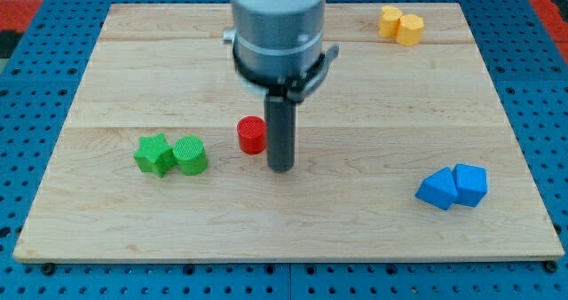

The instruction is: Move the red circle into the red star

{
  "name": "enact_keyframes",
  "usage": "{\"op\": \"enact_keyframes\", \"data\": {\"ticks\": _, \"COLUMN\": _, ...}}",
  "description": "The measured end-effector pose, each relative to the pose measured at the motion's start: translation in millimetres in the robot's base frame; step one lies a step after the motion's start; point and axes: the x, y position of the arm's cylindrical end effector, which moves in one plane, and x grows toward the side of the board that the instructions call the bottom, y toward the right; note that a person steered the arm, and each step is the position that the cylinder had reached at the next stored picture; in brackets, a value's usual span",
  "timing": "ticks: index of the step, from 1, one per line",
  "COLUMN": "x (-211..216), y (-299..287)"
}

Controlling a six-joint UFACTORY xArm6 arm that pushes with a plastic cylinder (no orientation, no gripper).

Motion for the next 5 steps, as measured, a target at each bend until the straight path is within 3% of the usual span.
{"op": "enact_keyframes", "data": {"ticks": 1, "x": -32.1, "y": -54.7}}
{"op": "enact_keyframes", "data": {"ticks": 2, "x": -80.4, "y": -50.0}}
{"op": "enact_keyframes", "data": {"ticks": 3, "x": -70.7, "y": -36.4}}
{"op": "enact_keyframes", "data": {"ticks": 4, "x": -34.7, "y": -34.8}}
{"op": "enact_keyframes", "data": {"ticks": 5, "x": -41.0, "y": 7.6}}
